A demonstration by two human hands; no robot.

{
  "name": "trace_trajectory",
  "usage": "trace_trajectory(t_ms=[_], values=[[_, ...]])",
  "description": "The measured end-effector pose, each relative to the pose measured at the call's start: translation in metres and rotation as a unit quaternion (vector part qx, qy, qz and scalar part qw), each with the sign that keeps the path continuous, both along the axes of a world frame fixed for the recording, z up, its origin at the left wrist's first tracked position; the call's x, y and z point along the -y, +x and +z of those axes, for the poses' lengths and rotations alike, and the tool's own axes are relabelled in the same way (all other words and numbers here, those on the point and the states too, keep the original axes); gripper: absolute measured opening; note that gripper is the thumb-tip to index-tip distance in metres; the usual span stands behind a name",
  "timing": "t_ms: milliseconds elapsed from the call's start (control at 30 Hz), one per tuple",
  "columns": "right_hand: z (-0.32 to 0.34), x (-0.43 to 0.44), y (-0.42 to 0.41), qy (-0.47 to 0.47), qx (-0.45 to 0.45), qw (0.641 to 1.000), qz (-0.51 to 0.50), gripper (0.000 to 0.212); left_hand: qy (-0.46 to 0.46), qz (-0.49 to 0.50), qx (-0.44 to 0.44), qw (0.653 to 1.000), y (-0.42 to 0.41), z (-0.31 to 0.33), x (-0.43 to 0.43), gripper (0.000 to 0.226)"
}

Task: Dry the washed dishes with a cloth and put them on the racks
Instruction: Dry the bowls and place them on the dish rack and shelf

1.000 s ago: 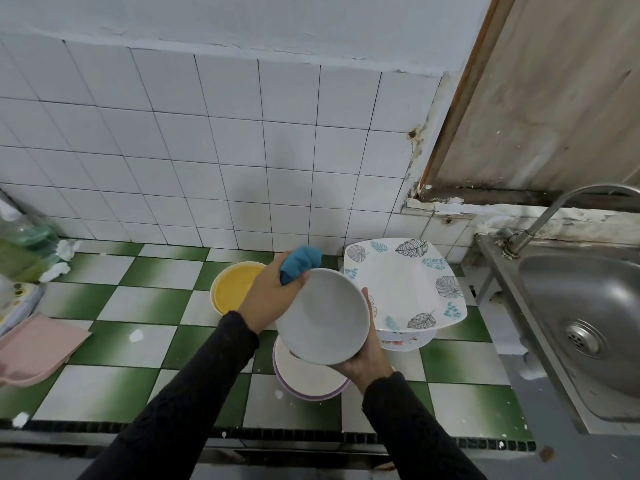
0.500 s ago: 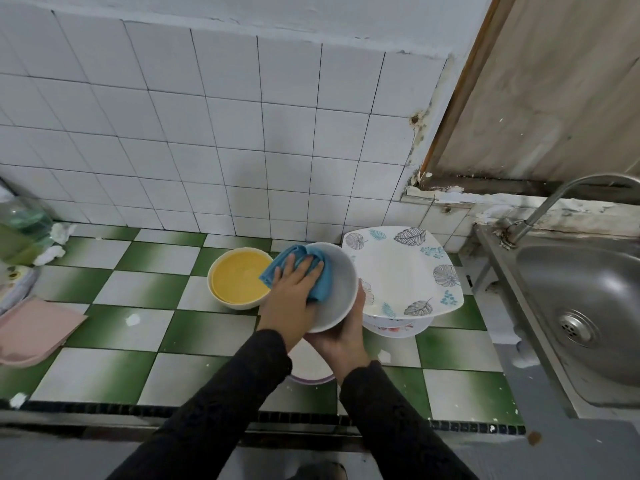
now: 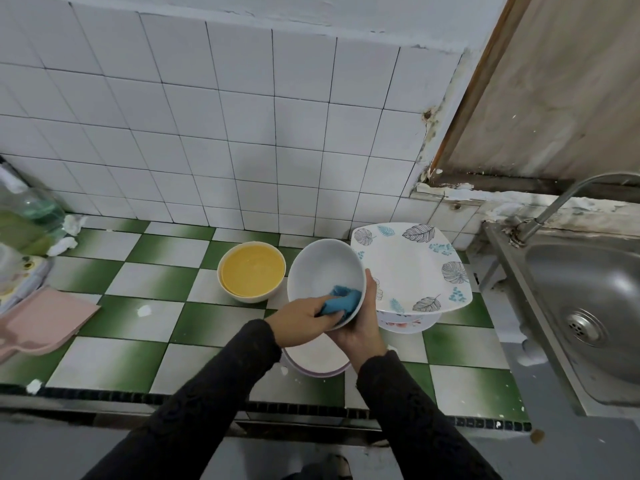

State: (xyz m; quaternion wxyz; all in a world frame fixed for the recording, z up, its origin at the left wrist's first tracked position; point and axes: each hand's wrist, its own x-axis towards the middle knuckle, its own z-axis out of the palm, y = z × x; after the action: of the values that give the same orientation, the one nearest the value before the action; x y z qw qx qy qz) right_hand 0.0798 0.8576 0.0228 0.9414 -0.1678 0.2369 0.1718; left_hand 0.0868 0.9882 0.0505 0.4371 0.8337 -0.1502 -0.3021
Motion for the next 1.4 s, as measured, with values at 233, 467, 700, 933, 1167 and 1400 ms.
trace_trajectory(t_ms=[233, 467, 700, 933, 1167, 1400], values=[[0.002, -0.01, -0.013, 0.005, 0.007, 1.0, 0.015, 0.079, -0.175, 0.107, -0.1, 0.974, 0.002, 0.027, -0.032, 0.016], [0.002, -0.018, -0.039, -0.016, -0.025, 0.996, -0.09, 0.074, -0.429, 0.385, -0.168, 0.799, -0.012, 0.005, -0.049, 0.037], [-0.002, 0.005, -0.081, -0.06, 0.089, 0.983, -0.149, 0.063, -0.437, 0.335, -0.157, 0.82, -0.02, 0.009, -0.03, 0.041], [0.008, 0.067, -0.131, -0.087, 0.094, 0.967, -0.221, 0.087, -0.373, 0.25, -0.133, 0.884, -0.04, 0.013, 0.052, 0.036], [0.031, 0.157, -0.187, -0.167, 0.095, 0.931, -0.31, 0.085, -0.336, 0.148, -0.101, 0.925, -0.077, 0.027, 0.166, 0.029], [0.045, 0.292, -0.266, -0.24, 0.096, 0.874, -0.411, 0.065, -0.324, 0.066, -0.107, 0.938, -0.136, 0.038, 0.321, 0.034]])
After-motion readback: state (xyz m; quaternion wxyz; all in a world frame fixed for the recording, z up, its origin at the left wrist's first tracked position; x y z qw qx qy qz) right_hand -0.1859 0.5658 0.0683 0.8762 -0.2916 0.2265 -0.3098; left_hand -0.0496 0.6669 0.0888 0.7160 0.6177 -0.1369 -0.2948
